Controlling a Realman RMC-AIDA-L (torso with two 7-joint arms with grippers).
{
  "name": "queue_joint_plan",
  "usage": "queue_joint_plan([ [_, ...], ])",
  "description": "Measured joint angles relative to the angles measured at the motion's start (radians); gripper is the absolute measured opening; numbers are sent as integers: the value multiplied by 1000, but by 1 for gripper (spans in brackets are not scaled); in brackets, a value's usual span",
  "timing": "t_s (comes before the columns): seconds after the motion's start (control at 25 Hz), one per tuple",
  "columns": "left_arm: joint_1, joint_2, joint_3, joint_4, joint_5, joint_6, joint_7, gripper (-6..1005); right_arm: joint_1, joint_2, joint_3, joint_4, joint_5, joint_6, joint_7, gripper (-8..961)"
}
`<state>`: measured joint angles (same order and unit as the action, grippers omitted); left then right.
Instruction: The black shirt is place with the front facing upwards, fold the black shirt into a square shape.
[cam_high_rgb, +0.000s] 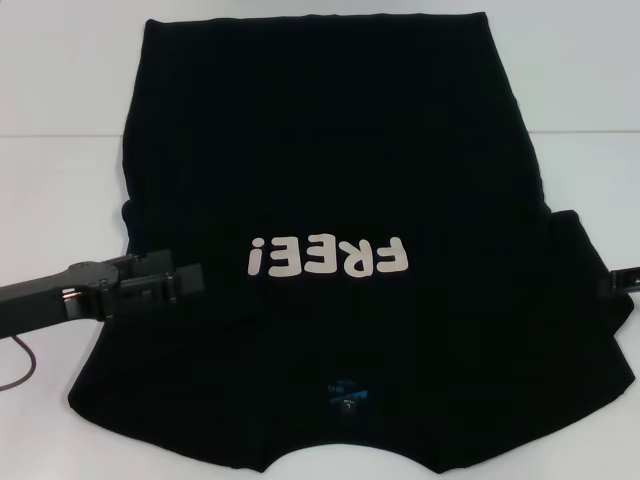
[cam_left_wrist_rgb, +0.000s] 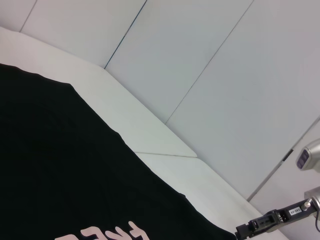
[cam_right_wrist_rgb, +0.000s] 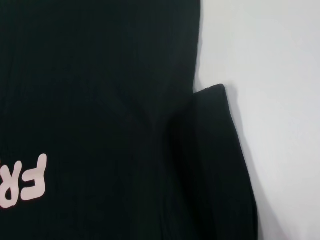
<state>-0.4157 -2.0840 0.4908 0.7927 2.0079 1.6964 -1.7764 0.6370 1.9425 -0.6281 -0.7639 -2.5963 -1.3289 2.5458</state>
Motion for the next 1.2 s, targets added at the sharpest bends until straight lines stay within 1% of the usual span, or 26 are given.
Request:
queue_joint_plan([
  [0.28,-2,0,-1,0,-1,0,-1,903,-1,-9,-3,4,-17,-24,1,797],
  [0.44,-4,-1,-2,0,-2,0,-2,902,-6,-15,2,-1,-17,-26,11,636],
  [0.96,3,-2,-13,-3,-2,-1,-2,904,4,-18,4,-2,-14,-16,23,126],
  [1.2,6,-2,-14,-3,-2,-1,-2,904,-2,-24,4,-2,-16,-22,31,272],
])
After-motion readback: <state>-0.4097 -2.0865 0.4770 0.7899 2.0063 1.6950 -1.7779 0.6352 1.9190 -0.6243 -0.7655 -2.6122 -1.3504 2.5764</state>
